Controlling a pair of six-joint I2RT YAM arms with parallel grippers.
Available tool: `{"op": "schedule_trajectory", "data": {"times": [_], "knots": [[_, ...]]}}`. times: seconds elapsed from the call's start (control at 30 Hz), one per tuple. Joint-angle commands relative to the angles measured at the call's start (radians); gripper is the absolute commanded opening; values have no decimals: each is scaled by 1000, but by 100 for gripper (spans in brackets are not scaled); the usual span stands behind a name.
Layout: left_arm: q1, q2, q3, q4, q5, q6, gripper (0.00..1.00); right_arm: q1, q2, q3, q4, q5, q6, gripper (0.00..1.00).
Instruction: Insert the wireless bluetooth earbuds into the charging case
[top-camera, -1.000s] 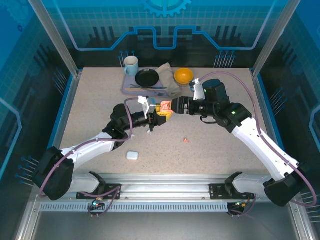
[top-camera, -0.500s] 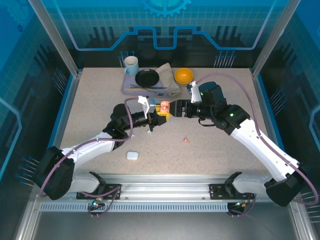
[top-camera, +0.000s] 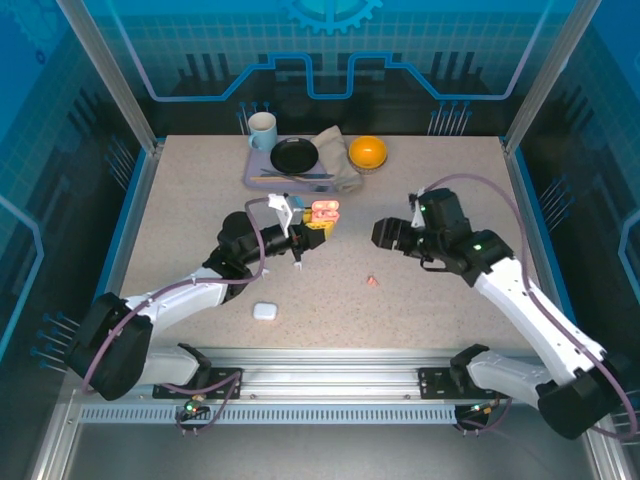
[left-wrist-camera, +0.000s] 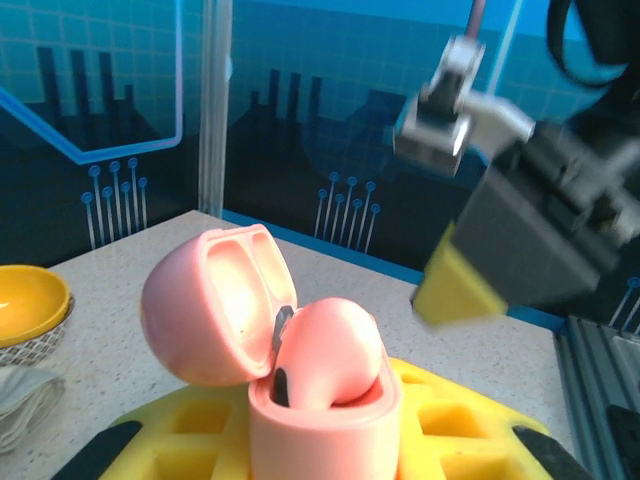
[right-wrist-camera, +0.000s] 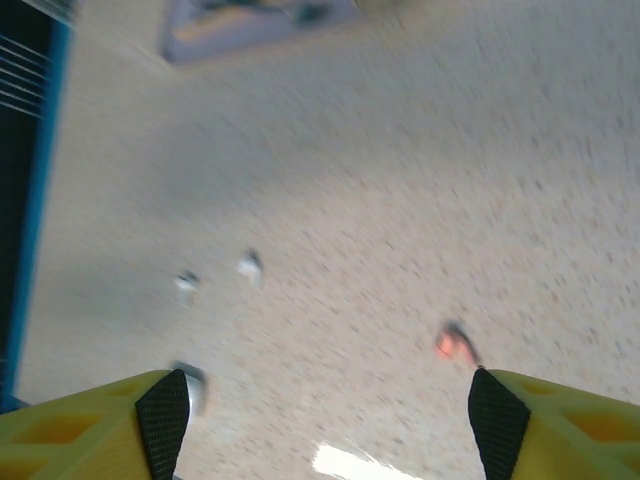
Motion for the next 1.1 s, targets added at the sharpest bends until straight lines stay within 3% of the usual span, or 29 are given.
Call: {"op": "schedule_trajectory", "data": {"times": [0.0,0.1,0.23,0.53,1.07], "knots": [[20,-40,-20,64,-27,-3,0,-1,105,-24,-23,-28,-97,77],[26,-57,-33,64,-30,-3,0,9,232,-29,-16,-18,-141,76],[34,-81,-50,65,-39,-2,0,15,351,-91,125,-53,-90,76],[41,-125,-80,59,-57,-1,0,68,519,-94,224,-31,-27,75],[44,-117,-80,74,-64,-2,0,183,513,-94,164,10,53,73]]}}
